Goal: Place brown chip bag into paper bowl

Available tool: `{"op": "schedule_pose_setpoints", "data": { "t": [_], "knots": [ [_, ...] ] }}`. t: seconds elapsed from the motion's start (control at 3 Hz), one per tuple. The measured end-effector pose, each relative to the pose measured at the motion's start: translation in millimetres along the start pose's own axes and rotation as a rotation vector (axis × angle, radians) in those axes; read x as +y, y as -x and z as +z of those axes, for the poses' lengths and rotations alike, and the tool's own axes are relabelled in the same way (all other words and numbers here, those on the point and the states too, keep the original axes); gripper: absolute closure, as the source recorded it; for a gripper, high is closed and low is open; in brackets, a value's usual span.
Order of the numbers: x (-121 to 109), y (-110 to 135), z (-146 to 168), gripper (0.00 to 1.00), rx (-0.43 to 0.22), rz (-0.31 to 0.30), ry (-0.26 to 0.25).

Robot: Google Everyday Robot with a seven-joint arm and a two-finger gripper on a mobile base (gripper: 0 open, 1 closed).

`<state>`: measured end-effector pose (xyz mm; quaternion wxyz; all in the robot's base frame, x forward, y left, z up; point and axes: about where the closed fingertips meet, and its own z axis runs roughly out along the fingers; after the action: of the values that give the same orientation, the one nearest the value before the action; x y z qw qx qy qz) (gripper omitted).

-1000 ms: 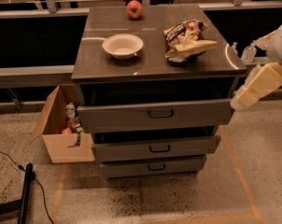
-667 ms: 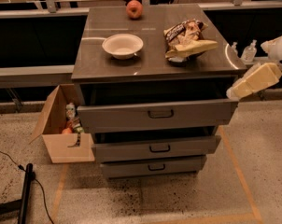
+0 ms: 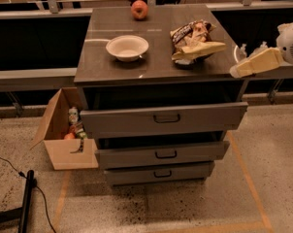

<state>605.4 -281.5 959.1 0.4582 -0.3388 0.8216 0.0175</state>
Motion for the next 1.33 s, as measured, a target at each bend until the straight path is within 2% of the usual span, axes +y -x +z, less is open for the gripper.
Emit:
{"op": "schedule_pose_setpoints", "data": {
  "t": [0.33, 0.67, 1.0, 1.33],
  "knots": [
    [-2.6, 12.4, 12.6, 0.0, -0.045, 0.012, -0.018],
    [-2.8, 36.6, 47.8, 0.0, -0.125, 0.055, 0.007],
    [-3.4, 52.3, 86.0, 0.0, -0.149, 0.103, 0.016],
    [-7.0, 60.4, 125.0, 0.0, -0.141, 0.147, 0.007]
  ]
}}
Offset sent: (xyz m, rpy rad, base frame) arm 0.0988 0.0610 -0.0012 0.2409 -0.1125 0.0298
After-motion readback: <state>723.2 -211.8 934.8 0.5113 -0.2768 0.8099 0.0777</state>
